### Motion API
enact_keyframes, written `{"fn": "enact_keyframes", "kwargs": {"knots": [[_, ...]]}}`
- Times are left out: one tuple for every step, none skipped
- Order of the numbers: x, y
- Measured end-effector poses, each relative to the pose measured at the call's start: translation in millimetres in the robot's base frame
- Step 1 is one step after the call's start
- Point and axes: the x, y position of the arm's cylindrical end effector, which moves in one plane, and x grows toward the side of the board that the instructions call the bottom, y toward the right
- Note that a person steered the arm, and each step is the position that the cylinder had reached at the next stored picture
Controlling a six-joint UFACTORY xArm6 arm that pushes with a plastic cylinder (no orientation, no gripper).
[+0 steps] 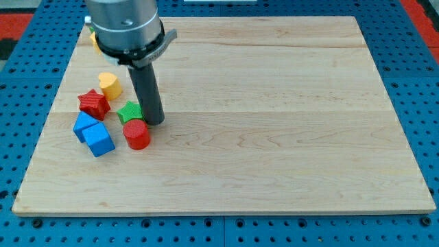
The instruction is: Move green circle to the top of red circle
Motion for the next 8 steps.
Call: {"fn": "enact_keyframes", "kwargs": {"knots": [[-11.7, -5.3], [5.9, -54.2], [-1.5, -43.6], [-7.3, -5.8], [7.0, 5.7], [-14.2, 40.3], [-97.4, 42.8], [-182.5, 26.6]]}}
